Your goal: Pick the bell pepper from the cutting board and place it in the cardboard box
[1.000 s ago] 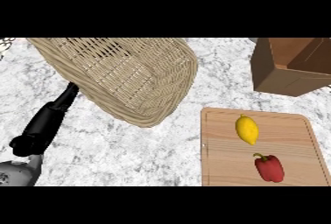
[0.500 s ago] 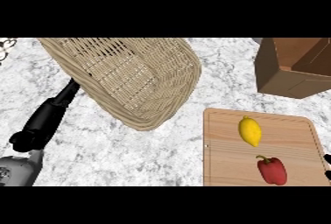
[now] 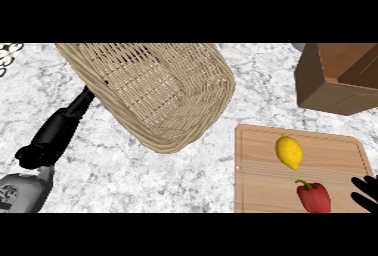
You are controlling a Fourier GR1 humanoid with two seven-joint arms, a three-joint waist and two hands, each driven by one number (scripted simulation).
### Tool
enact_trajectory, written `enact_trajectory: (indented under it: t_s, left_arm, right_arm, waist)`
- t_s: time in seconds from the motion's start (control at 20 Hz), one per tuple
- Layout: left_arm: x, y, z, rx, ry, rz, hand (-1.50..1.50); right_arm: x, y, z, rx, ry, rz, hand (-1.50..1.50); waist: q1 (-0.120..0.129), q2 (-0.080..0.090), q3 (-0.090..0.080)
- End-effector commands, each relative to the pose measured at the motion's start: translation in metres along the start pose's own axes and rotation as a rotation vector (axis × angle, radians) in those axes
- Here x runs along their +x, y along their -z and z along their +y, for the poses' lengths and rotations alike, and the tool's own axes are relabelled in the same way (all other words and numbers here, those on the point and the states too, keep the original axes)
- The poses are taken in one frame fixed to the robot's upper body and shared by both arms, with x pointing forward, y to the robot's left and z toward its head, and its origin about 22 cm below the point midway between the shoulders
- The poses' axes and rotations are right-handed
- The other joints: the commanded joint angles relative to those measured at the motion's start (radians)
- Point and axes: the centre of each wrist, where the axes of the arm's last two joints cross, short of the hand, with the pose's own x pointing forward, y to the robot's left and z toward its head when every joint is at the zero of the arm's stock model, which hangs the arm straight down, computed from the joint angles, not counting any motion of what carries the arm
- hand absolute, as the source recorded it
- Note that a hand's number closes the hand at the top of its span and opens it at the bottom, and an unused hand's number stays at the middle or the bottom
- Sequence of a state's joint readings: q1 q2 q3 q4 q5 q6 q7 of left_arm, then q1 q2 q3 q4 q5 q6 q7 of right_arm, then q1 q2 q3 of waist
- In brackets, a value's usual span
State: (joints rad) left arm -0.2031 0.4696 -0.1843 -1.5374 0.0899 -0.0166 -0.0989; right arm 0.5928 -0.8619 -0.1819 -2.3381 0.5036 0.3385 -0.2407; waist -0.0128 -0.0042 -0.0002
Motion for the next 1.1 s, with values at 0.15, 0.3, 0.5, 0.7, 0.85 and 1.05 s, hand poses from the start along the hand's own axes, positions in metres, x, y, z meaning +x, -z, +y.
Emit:
enact_trajectory:
  t_s: [0.15,0.3,0.5,0.7,0.85,1.05]
  left_arm:
    - [0.002,0.010,0.009,0.014,0.000,-0.009,0.00]
    - [0.001,0.002,0.003,0.009,-0.019,-0.004,0.00]
    - [0.003,0.003,-0.009,-0.030,0.000,-0.005,0.00]
    - [-0.005,0.005,-0.007,-0.014,-0.006,-0.004,0.00]
    - [-0.009,-0.002,-0.005,-0.012,-0.009,-0.007,0.00]
    - [-0.002,0.008,-0.016,-0.002,0.010,0.020,0.00]
  right_arm:
    - [0.025,0.006,0.004,-0.029,-0.183,0.069,-1.50]
    - [0.027,0.012,0.003,-0.032,-0.203,0.068,-1.50]
    - [0.031,0.025,0.008,-0.045,-0.231,0.110,-1.50]
    - [0.021,0.040,0.035,0.000,-0.255,0.108,-1.50]
    - [0.021,0.041,0.053,-0.015,-0.249,0.116,-1.50]
    - [0.014,0.043,0.057,0.027,-0.229,0.084,-1.50]
  waist:
    - [0.000,0.003,0.000]
    - [0.008,0.002,-0.001]
    - [0.016,0.004,-0.001]
    - [0.015,0.005,0.000]
    - [0.009,0.003,0.000]
    - [0.005,0.003,0.000]
